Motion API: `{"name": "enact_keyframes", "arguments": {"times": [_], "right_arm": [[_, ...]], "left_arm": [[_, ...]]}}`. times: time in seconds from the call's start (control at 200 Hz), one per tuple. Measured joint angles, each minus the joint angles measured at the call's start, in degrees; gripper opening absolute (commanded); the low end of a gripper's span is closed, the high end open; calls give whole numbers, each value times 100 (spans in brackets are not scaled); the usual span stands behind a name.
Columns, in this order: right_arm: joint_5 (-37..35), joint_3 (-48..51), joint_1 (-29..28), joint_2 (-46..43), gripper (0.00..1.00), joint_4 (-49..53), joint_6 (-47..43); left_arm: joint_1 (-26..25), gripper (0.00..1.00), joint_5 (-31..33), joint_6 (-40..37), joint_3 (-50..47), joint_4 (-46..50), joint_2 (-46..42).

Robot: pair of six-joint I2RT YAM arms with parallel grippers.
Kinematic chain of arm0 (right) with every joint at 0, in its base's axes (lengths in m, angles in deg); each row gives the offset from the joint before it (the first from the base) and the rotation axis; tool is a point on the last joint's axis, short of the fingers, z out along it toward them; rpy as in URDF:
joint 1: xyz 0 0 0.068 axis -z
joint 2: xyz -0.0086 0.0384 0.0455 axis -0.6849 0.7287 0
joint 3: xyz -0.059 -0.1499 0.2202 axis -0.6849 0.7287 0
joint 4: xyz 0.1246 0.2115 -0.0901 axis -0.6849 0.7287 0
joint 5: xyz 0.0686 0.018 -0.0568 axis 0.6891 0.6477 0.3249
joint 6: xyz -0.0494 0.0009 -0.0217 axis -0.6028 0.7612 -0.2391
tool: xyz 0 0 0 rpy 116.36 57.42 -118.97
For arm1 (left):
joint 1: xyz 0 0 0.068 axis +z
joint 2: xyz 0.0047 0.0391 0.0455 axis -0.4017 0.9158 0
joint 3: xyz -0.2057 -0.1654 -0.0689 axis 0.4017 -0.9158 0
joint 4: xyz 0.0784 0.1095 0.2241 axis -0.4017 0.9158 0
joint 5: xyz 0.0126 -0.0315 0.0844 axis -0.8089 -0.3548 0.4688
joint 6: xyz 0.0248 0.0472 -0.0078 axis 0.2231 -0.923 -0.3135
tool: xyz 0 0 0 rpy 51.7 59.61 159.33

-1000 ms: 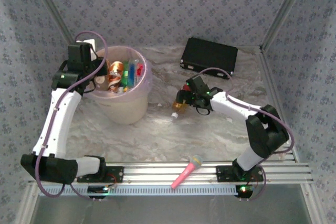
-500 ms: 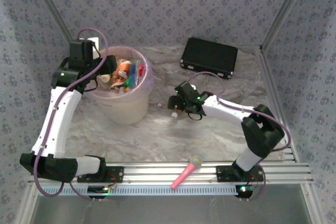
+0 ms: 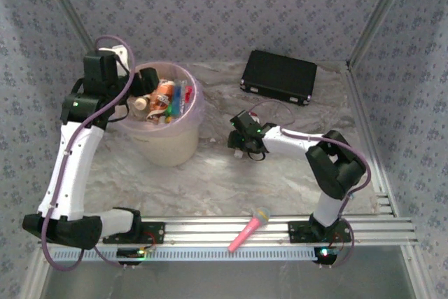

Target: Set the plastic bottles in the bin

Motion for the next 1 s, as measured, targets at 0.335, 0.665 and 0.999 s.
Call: {"name": "enact_keyframes", "arguments": {"times": [0.335,0.665,0.999], "right_arm": [[317,376,483,-1379,56,212,-866],[2188,363,975,-3545,54,-13,-2562],[2736,-153,391,-3932,53,-435,-3027]], "left_arm": [[-577,95,-1084,1272,9,-833,76],[-1604,100,-1779,1676,490,-1152,479],[-2677,100,-1598,1596,872,-1108,1043]]}}
